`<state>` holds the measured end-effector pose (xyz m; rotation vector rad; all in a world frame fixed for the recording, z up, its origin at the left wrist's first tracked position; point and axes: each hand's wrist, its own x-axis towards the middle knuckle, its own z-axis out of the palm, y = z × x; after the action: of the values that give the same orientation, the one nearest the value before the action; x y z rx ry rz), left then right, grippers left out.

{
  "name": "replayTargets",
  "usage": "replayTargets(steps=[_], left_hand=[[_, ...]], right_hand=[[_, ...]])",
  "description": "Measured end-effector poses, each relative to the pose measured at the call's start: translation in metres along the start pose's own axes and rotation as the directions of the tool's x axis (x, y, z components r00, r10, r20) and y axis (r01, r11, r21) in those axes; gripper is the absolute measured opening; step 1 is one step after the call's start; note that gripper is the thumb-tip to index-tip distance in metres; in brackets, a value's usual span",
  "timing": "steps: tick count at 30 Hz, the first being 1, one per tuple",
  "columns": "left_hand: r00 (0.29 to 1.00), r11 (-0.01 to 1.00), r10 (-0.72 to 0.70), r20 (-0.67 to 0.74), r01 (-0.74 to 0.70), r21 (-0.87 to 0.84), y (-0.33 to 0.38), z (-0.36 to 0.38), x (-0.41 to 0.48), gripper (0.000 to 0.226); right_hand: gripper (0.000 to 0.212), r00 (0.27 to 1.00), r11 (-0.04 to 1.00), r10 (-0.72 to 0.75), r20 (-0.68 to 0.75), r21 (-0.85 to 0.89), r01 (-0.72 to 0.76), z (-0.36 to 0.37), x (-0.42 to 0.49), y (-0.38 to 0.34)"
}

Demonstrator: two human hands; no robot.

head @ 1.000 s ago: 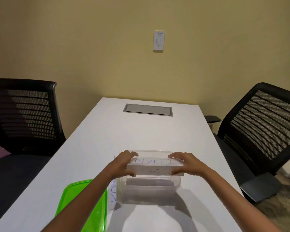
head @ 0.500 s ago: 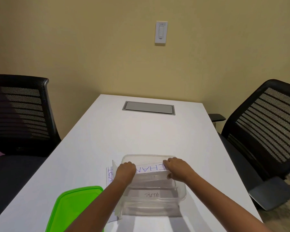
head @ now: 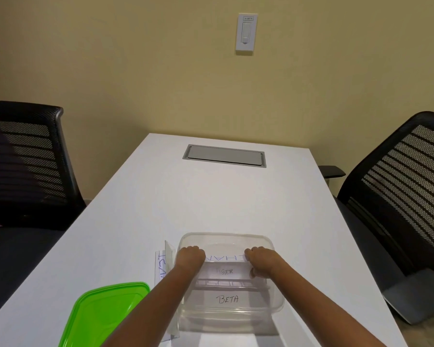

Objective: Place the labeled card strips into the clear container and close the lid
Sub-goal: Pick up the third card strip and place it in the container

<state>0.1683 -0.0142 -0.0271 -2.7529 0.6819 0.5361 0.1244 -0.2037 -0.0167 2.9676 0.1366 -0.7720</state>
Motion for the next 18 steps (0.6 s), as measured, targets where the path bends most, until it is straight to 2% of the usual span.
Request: replayTargets(steps=[10, 18], left_hand=[[1.000, 0.999, 0.012, -0.003, -0.012, -0.031, 0.000, 0.003, 0.003, 0.036], [0.995, 0.996, -0.036, -0.097, 0.028, -0.082, 0.005, 0.009, -0.005, 0.033]], right_hand=[[0.045, 0.999, 1.000, 0.024, 0.025, 0.007, -0.024, 0.012, 0.009, -0.001], [0.036, 0.997, 0.999, 0.036, -0.071, 0.005, -0.036, 0.018, 0.007, -0.003]])
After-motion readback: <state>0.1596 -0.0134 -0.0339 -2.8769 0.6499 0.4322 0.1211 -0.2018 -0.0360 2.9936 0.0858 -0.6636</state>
